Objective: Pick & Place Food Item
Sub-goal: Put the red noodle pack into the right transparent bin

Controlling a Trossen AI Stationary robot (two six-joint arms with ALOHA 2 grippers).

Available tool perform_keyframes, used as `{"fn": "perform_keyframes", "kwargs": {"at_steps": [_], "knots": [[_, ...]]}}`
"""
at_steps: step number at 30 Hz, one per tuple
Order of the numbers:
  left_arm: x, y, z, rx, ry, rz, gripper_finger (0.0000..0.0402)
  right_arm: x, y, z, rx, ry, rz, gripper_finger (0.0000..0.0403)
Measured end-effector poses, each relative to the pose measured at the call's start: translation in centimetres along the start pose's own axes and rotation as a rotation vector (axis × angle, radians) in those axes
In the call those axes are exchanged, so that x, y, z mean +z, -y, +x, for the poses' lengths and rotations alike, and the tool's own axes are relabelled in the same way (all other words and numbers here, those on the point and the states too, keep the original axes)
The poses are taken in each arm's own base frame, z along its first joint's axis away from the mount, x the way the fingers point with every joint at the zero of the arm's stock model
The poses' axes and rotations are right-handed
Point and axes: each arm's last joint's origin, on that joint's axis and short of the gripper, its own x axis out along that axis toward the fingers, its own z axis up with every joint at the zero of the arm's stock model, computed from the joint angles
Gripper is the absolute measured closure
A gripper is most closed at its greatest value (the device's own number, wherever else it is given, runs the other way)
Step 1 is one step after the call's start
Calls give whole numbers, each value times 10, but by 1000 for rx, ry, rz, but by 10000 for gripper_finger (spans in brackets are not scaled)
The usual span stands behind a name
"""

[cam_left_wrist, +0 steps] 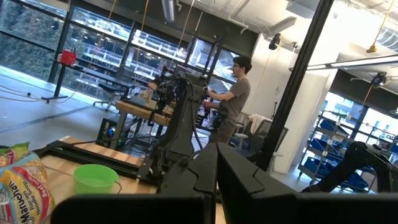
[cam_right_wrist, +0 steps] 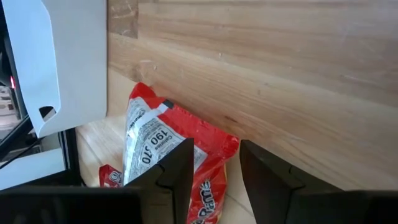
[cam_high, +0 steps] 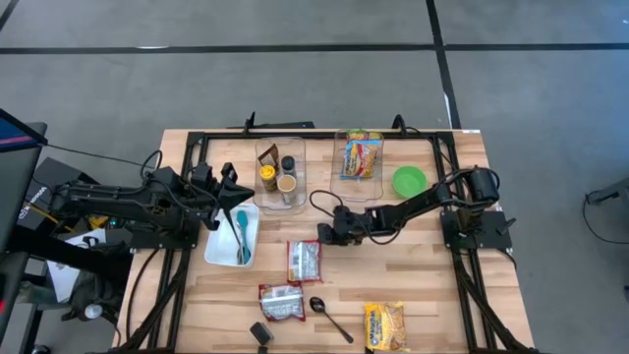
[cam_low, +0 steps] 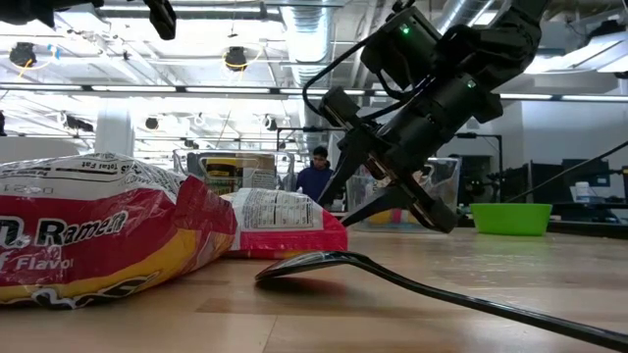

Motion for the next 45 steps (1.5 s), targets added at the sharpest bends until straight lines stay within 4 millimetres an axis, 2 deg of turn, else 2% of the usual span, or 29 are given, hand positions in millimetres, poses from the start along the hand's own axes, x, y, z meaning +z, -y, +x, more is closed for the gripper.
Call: {"fn": "perform_keyframes", "kwargs": {"at_steps": [9,19,27,39,43,45], "knots": [[0,0,0,0,0,0,398,-8,0,0,1,-16,-12,278],[0,0,0,0,0,0,398,1,0,0,-1,2,2,278],[0,0,0,0,0,0,398,-8,0,0,-1,-19,-12,278],[0,0,0,0,0,0,398,-6,0,0,-3,6,-18,279],[0,0,0,0,0,0,398,-8,3,10,-22,-18,-19,288],[0,0,0,-1,1,0,398,-10,-3,22,-5,-42,-20,297]]}}
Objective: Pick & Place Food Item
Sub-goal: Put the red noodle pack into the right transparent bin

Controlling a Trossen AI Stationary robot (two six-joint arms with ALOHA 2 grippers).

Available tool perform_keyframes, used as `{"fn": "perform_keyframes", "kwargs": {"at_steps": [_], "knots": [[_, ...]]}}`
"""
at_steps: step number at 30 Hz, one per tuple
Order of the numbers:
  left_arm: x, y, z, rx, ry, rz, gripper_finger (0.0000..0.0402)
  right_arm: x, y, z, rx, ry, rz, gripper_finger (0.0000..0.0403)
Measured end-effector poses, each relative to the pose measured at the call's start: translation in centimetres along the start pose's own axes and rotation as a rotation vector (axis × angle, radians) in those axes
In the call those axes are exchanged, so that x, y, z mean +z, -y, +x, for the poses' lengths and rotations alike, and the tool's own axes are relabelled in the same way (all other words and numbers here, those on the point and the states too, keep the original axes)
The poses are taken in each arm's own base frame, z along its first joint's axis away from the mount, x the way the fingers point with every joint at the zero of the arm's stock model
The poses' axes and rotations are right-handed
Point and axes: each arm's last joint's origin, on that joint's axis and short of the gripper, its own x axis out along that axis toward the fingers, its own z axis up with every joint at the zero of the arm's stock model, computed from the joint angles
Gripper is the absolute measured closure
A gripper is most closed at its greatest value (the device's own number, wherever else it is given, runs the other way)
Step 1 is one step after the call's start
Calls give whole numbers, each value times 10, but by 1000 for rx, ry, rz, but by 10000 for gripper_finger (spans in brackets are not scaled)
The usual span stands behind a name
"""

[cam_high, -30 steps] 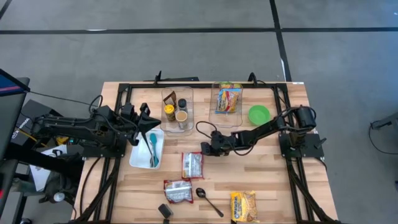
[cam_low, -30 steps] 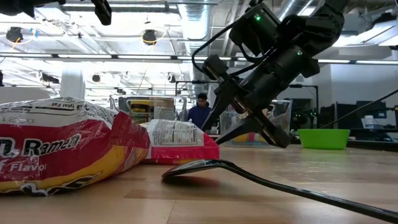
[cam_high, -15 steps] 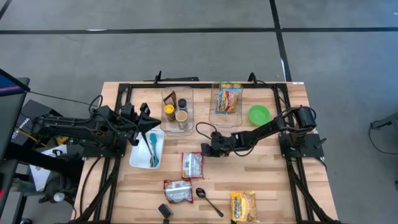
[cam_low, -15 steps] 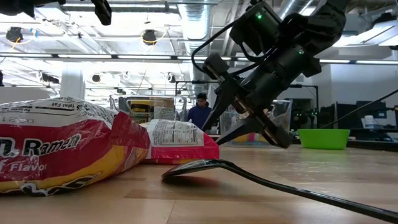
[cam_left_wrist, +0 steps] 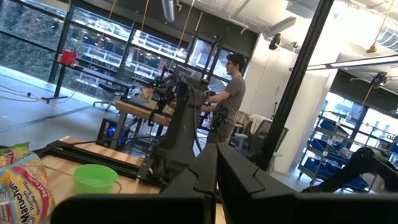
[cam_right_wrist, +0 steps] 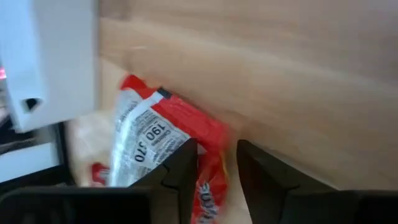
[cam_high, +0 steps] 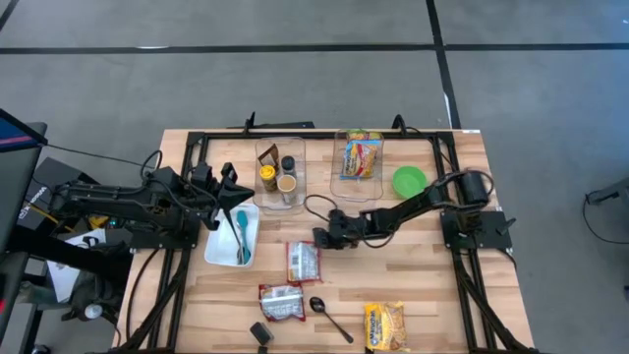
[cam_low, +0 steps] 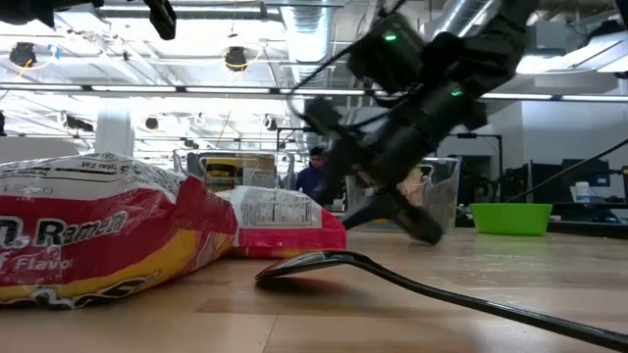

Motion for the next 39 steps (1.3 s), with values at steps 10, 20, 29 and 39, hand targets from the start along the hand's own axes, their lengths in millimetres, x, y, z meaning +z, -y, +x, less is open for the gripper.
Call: {"fn": "perform_keyframes", "kwargs": {"at_steps": [10,20,29,39], "knots": [[2,1,0,-9,19,-43,398,-9,-16,13,-5,-11,-97,374],[2,1,0,-10,23,-43,398,-7,-15,12,-25,22,-100,401],[2,1,0,-10,23,-46,398,-7,-16,12,-18,32,-127,402],[2,1,0,-11,23,-46,398,-9,-23,7,19,33,-215,403]]}}
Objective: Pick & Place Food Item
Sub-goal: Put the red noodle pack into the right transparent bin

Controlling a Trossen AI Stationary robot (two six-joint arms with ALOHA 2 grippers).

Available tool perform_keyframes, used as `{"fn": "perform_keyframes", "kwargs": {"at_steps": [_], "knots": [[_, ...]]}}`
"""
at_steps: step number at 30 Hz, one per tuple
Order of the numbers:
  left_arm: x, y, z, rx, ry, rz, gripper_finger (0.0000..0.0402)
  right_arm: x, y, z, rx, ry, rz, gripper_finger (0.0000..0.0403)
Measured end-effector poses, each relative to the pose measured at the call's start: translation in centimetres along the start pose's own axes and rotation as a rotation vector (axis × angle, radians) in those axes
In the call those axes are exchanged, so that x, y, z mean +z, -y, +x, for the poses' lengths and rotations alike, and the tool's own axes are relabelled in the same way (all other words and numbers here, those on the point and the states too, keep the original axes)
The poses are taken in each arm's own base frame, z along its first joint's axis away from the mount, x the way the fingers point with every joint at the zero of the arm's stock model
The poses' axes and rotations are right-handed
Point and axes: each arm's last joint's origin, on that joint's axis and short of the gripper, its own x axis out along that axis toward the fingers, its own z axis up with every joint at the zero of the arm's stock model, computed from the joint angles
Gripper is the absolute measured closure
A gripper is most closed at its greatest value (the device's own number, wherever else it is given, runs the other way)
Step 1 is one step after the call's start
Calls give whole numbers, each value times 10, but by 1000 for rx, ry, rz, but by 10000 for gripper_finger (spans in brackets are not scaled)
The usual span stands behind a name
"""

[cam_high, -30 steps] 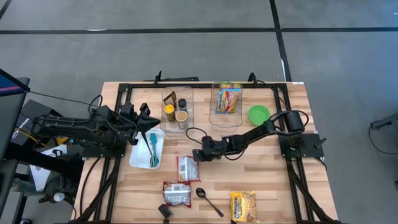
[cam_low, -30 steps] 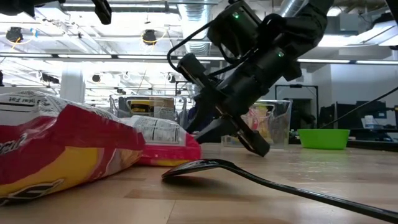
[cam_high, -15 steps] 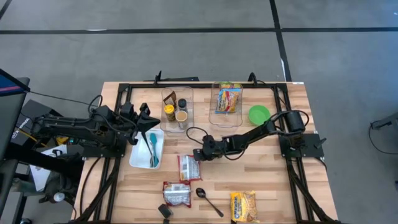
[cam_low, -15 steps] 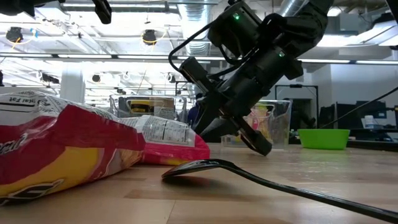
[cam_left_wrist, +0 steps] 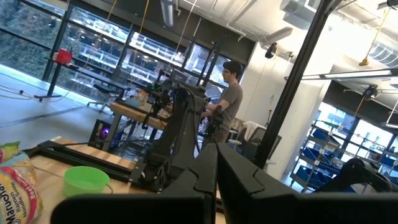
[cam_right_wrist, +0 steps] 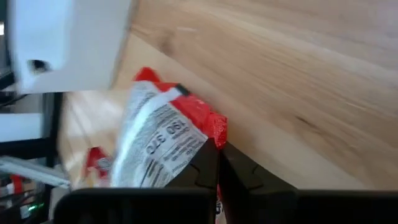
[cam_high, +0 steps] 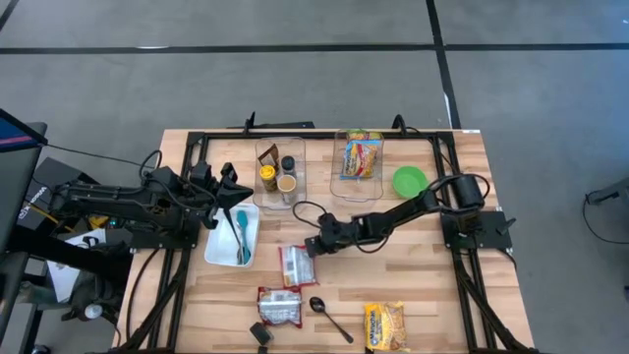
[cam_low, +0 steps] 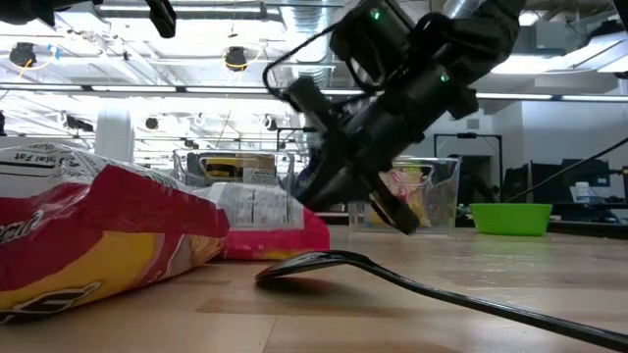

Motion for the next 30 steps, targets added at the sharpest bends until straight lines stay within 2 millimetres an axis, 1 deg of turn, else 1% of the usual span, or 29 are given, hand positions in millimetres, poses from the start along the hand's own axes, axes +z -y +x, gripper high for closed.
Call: {"fn": "perform_keyframes", "kwargs": {"at_steps": [4,8,14,17,26,30], "knots": [[0,0,0,0,0,0,398,4,-10,-14,16,28,-44,403],[0,0,0,0,0,0,398,11,-19,-33,3,52,-76,403],[0,0,0,0,0,0,398,15,-25,-53,-40,81,-117,403],[0,0,0,0,0,0,398,15,-24,-55,-65,77,-130,403],[0,0,0,0,0,0,398,15,-24,-56,-65,84,-190,403],[0,0,0,0,0,0,398,17,-30,-65,-47,99,-224,403]]}}
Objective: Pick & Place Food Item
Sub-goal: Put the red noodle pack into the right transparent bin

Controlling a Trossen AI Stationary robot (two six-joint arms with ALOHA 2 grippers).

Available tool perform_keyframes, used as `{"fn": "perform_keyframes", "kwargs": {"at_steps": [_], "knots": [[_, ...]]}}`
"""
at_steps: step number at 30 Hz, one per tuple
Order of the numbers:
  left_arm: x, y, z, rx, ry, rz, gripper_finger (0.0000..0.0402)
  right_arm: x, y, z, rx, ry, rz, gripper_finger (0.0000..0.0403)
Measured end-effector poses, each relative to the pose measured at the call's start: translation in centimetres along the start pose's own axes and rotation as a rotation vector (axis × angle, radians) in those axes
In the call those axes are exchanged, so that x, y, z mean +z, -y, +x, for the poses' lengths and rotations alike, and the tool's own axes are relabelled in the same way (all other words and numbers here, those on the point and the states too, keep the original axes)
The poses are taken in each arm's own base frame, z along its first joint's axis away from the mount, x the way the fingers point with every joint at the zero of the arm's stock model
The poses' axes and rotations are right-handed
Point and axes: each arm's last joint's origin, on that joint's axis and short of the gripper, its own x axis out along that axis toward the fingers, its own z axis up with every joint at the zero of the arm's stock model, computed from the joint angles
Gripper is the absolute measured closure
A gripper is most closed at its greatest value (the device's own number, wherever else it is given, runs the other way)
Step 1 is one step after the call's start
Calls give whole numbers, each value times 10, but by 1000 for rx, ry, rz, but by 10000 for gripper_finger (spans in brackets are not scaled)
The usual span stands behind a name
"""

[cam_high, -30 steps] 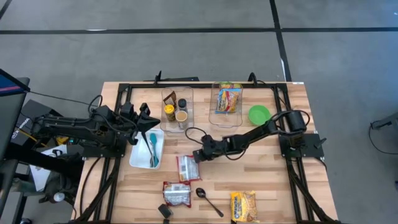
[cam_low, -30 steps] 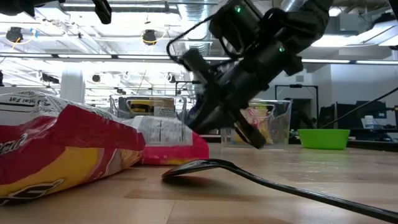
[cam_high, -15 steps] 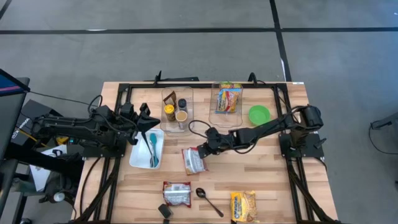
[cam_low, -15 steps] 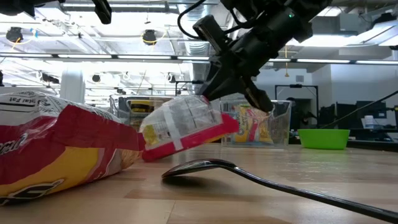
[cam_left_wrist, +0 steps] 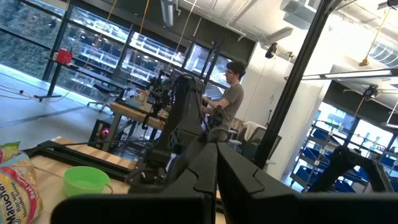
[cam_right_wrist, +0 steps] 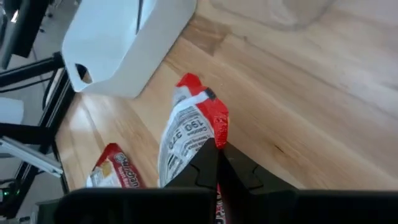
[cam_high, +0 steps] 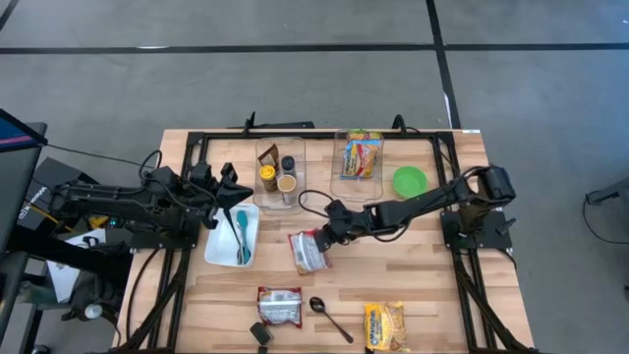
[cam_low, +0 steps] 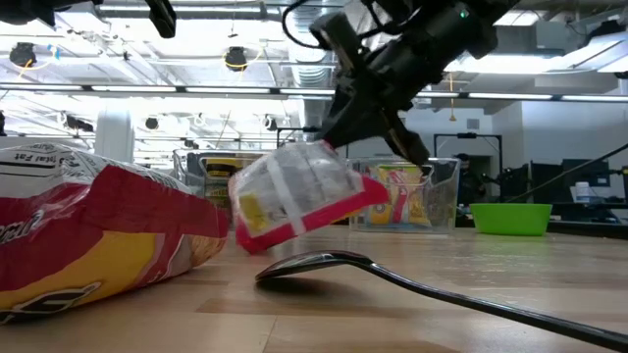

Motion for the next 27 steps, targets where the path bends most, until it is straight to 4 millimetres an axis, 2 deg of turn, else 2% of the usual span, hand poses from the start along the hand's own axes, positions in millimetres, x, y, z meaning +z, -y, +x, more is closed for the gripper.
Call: {"fn": "perform_keyframes", "kwargs": {"at_steps": [8,15,27], "knots": [[0,0,0,0,0,0,398,10,-8,-26,19,45,-96,403],[0,0,0,0,0,0,398,14,-13,-40,25,85,-208,403],[0,0,0,0,0,0,398,14,-14,-42,30,83,-301,403]]}}
